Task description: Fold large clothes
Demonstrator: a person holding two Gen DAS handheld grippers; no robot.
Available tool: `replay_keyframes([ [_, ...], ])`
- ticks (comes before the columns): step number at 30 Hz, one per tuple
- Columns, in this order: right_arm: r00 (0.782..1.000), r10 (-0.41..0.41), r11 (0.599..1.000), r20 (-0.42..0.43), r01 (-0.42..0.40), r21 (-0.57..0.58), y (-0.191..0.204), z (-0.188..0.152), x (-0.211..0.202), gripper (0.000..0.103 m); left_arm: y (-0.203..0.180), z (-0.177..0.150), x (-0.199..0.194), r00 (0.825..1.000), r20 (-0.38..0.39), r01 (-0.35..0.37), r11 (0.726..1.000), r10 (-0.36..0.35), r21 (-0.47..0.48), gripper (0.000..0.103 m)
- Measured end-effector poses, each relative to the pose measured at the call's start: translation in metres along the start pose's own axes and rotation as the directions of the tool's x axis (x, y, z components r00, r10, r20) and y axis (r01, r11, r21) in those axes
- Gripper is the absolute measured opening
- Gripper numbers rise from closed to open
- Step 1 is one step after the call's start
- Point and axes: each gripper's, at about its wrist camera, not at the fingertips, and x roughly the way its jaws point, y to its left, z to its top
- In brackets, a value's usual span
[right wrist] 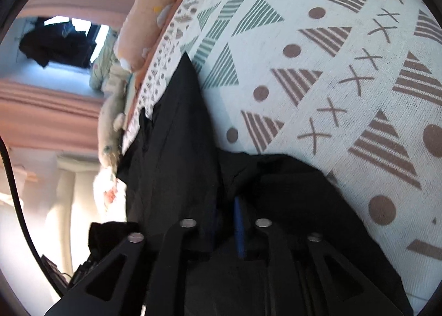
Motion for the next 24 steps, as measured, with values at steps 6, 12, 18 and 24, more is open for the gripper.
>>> replay_keyframes([
  [6,1.0,-0.015,0.999,-0.007,0.015,-0.046,0.008,-0.006,-0.001,0.033,0.048,-0.015,-0.015,0.998,-0.041,-0.042,0.998,0.04,-0.045,0.077],
  [12,1.0,-0.008,0.998,-0.029,0.006,-0.064,0.007,-0.014,-0.001,0.033,0.074,-0.033,-0.018,0.997,-0.053,-0.053,0.994,0.048,-0.097,0.087],
  [18,0.999,-0.015,0.998,-0.037,0.013,-0.063,0.003,-0.015,0.003,0.024,0.076,-0.056,0.026,0.981,-0.178,-0.094,0.993,0.08,-0.076,0.081],
  [24,0.999,-0.026,0.997,-0.031,0.024,-0.07,0.007,-0.011,0.014,0.011,0.075,-0.064,0.067,0.958,-0.252,-0.152,0.987,0.136,-0.046,0.055],
])
